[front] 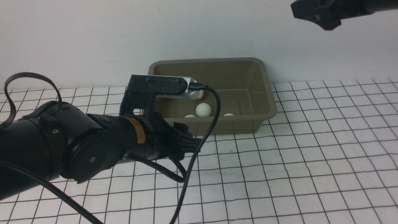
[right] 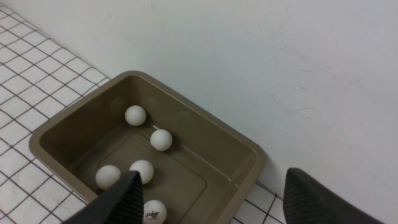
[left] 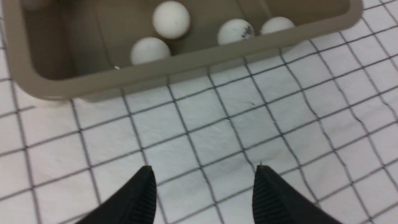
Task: Put the table tennis balls into the box on the white checkered tablecloth.
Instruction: 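Reach for and grasp a ping pong ball on the table beside the basket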
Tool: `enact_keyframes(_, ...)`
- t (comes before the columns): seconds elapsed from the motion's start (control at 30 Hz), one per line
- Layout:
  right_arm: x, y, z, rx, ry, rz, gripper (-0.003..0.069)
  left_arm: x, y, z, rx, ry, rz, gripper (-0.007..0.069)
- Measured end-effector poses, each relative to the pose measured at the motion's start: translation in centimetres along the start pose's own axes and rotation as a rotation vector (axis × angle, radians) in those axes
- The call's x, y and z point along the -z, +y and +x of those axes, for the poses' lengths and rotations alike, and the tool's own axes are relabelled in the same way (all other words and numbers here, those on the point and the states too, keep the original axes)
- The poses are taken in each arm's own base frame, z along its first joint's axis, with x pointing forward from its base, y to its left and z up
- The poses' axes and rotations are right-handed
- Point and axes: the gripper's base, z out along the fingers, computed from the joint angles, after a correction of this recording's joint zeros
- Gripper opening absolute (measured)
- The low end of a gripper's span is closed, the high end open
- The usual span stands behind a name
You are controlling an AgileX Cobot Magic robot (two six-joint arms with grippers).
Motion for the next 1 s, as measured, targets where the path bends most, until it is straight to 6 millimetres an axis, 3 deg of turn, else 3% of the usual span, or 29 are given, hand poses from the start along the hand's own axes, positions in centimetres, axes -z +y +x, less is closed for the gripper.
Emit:
enact_keyframes(0.2,0.0,0.0,-0.1,-0.011,-0.015,0.003,0.0547,0.1,-2.4,1.1,0.153,0.058,0.092,0.0384)
enact_keyframes(0.4,0.0,0.0,-0.1,-0.012,-0.016,0.004,0.0547,1.5,-1.5,0.8,0.088,0.079,0.077,0.0384)
enact_keyframes(0.6,0.0,0.0,-0.2,-0.027,-0.024,-0.003,0.0547,5.3,3.4,-0.4,0.039,0.16,-0.046,0.0381)
enact_keyframes(0.7,0.0,0.1,-0.3,-0.037,-0.029,-0.009,0.0547,8.1,6.2,-1.6,0.018,0.124,-0.091,0.0357)
enact_keyframes(0.77,0.0,0.1,-0.3,-0.044,-0.033,-0.012,0.0547,8.9,7.5,-2.1,0.01,0.106,-0.107,0.0343)
enact_keyframes(0.87,0.0,0.1,-0.4,-0.052,-0.039,-0.014,0.0547,9.2,9.5,-2.5,-0.028,0.095,-0.095,0.0328)
enact_keyframes(1.0,0.0,0.1,-0.4,-0.055,-0.041,-0.016,0.0547,7.5,13.2,-2.8,-0.048,0.08,0.034,0.0321)
